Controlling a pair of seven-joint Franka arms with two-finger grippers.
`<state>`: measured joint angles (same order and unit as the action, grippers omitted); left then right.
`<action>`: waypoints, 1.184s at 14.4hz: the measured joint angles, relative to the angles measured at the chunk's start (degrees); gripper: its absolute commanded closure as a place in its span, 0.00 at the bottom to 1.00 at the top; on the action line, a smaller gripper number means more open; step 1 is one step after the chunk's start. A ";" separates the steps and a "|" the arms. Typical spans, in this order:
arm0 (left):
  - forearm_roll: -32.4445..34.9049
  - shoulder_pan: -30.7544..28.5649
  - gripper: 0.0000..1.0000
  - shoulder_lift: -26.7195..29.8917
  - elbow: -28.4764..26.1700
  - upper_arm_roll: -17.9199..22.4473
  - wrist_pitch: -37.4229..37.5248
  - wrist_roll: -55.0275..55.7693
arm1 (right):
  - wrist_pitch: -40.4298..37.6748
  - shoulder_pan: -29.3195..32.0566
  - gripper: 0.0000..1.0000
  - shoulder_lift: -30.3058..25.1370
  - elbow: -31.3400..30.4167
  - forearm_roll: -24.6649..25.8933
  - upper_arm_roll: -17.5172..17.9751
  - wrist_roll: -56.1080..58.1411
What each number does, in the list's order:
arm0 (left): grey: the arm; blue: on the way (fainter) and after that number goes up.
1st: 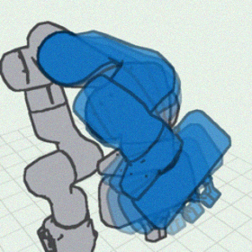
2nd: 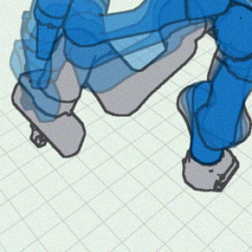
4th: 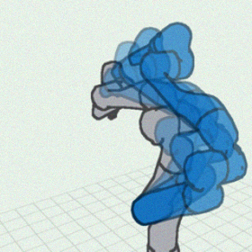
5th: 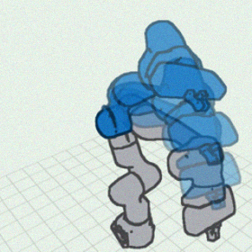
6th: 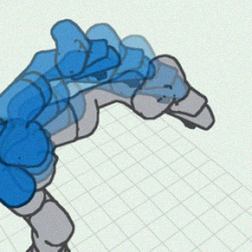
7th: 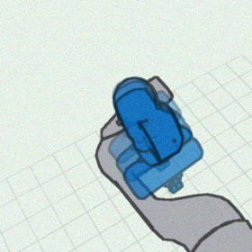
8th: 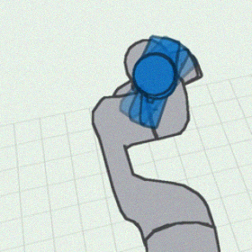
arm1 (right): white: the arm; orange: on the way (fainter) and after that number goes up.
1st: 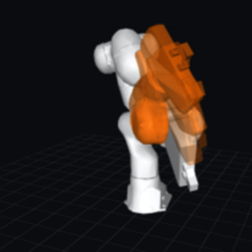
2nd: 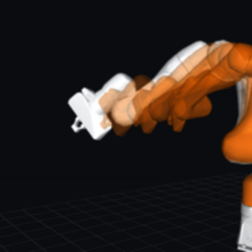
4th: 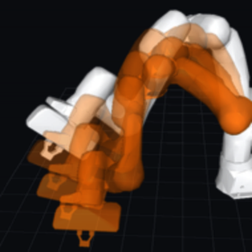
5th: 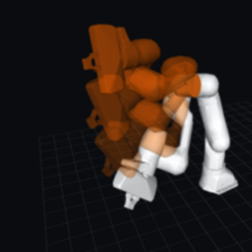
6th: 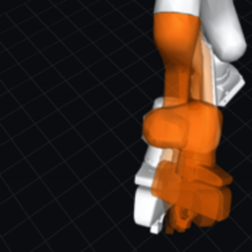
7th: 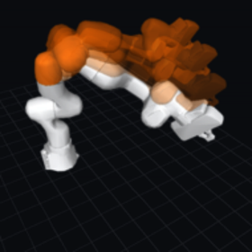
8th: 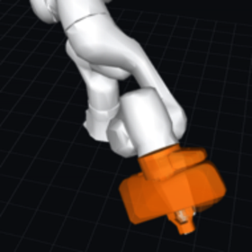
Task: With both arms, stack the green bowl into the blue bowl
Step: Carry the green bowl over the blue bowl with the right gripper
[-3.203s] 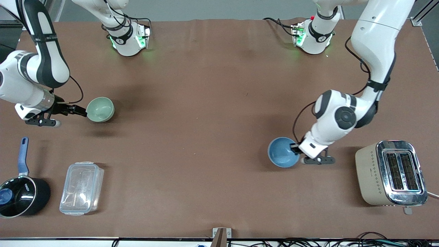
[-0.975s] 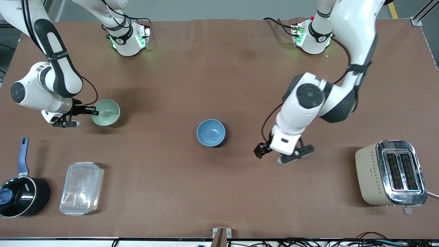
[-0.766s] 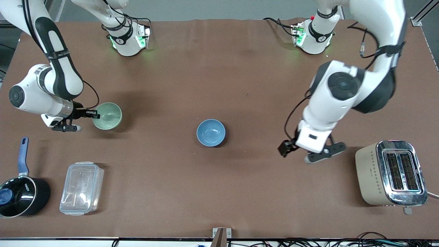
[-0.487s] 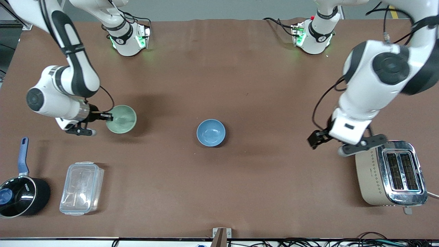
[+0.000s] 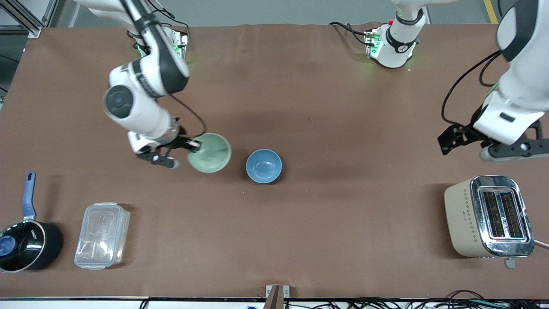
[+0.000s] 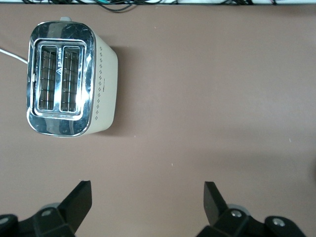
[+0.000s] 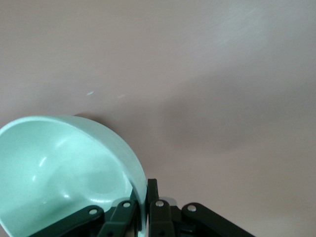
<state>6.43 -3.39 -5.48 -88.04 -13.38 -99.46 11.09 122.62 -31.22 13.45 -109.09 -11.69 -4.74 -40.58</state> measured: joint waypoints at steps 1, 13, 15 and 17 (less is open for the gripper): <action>-1.10 0.50 0.00 1.30 -0.63 1.92 1.19 -2.61 | 0.08 -1.82 0.99 1.56 1.55 0.00 -0.03 -2.14; -6.55 5.63 0.00 10.09 -6.34 9.76 10.60 -7.49 | 10.57 -8.49 0.99 12.33 5.11 -0.01 -0.31 -8.56; -6.55 5.65 0.00 10.11 -6.35 9.76 10.41 -7.50 | 11.90 -8.85 0.99 13.18 5.11 -0.01 -0.31 -8.57; -6.55 5.71 0.00 10.11 -6.41 9.76 9.90 -7.52 | 13.13 -9.28 0.99 14.20 5.11 -0.01 -0.31 -8.66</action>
<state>-0.12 2.32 4.63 -94.45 -3.62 -89.56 3.57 135.74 -40.50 27.65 -103.98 -11.70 -5.05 -49.24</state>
